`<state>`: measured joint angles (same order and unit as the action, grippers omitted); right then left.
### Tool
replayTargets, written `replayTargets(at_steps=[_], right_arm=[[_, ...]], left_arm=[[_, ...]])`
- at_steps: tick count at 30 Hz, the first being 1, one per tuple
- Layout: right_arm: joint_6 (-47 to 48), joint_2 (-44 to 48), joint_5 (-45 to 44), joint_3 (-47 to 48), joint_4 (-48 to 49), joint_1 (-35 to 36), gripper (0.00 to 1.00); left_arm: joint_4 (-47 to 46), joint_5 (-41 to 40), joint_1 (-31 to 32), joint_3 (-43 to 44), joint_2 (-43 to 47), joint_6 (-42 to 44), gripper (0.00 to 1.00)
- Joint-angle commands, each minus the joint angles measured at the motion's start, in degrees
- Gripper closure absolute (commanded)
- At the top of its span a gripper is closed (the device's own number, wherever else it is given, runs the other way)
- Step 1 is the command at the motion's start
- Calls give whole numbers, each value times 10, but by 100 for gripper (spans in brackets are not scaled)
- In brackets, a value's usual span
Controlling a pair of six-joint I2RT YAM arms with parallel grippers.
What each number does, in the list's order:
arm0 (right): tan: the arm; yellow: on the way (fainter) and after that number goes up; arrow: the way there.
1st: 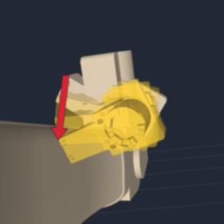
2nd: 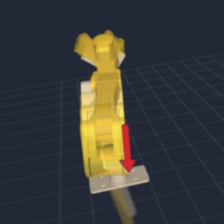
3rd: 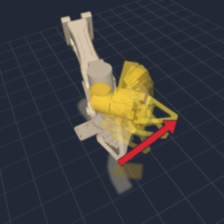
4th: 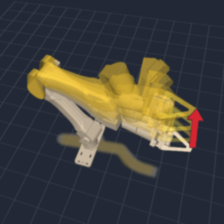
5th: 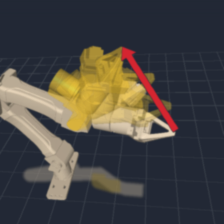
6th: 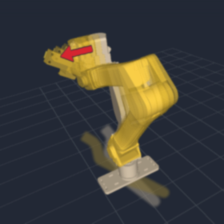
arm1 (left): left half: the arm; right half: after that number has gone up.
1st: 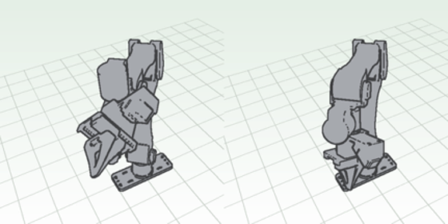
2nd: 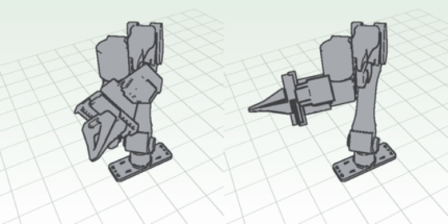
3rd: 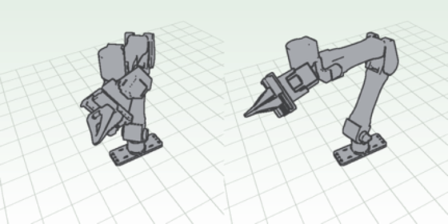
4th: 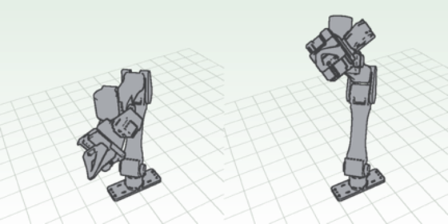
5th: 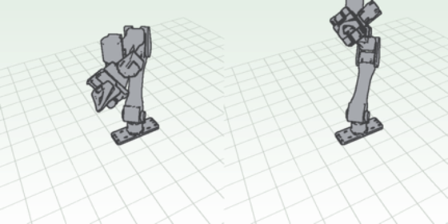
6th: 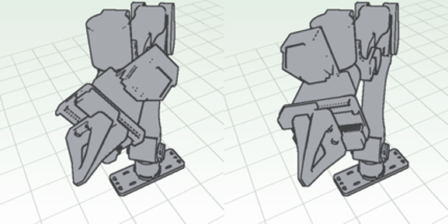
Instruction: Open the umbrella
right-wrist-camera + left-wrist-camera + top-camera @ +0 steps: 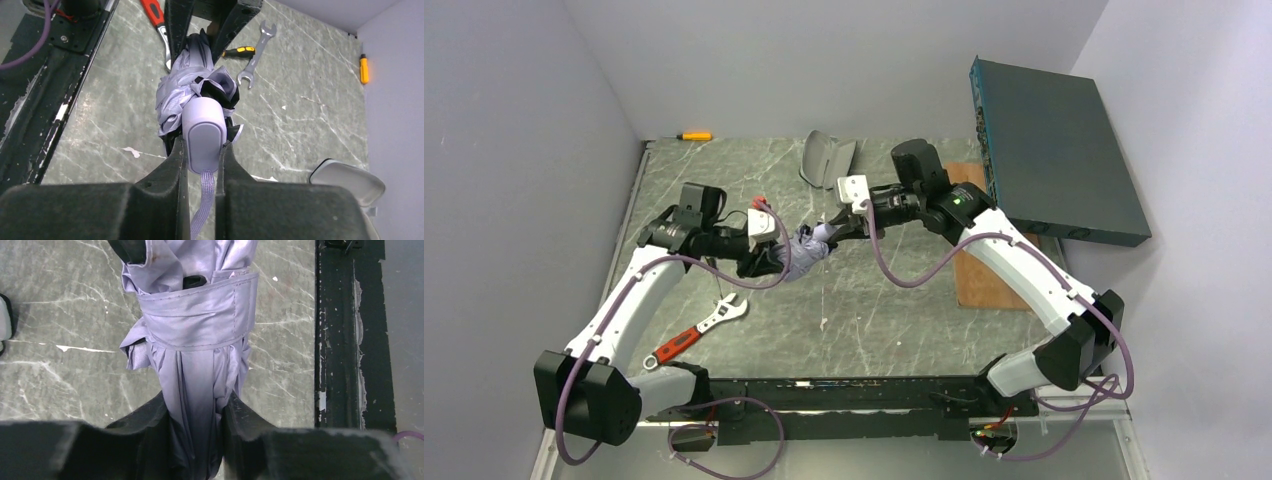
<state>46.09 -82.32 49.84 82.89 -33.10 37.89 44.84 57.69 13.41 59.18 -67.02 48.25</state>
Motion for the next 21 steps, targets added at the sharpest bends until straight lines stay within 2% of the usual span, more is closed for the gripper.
replayTargets(at_steps=[1, 4, 5, 6, 7, 8, 14, 19, 21], right_arm=[[34, -11, 12, 25, -23, 6, 100], [19, -18, -2, 37, -25, 5, 100], [8, -27, -5, 48, -33, 5, 100], [-3, -38, -5, 66, -47, 3, 100], [-17, -50, -5, 82, -62, 1, 100], [-30, -64, -5, 99, -75, -1, 100], [-60, -114, -3, 168, -135, -6, 100], [-60, -127, -19, 186, -157, -6, 100], [-63, -126, -28, 191, -164, -10, 100]], left_arm=[[-74, 34, 10, 34, 1, -67, 57], [-151, -1, 11, 13, 22, -115, 32], [-206, -17, 10, -1, 33, -147, 24], [-230, -23, 11, -17, 44, -169, 19], [-265, -28, 13, -34, 56, -184, 6], [-293, -33, 18, -48, 66, -197, 1], [-398, -98, 87, -108, 66, -237, 0], [-462, -136, 106, -149, 22, -246, 0], [-468, -141, 105, -169, 18, -228, 5]])
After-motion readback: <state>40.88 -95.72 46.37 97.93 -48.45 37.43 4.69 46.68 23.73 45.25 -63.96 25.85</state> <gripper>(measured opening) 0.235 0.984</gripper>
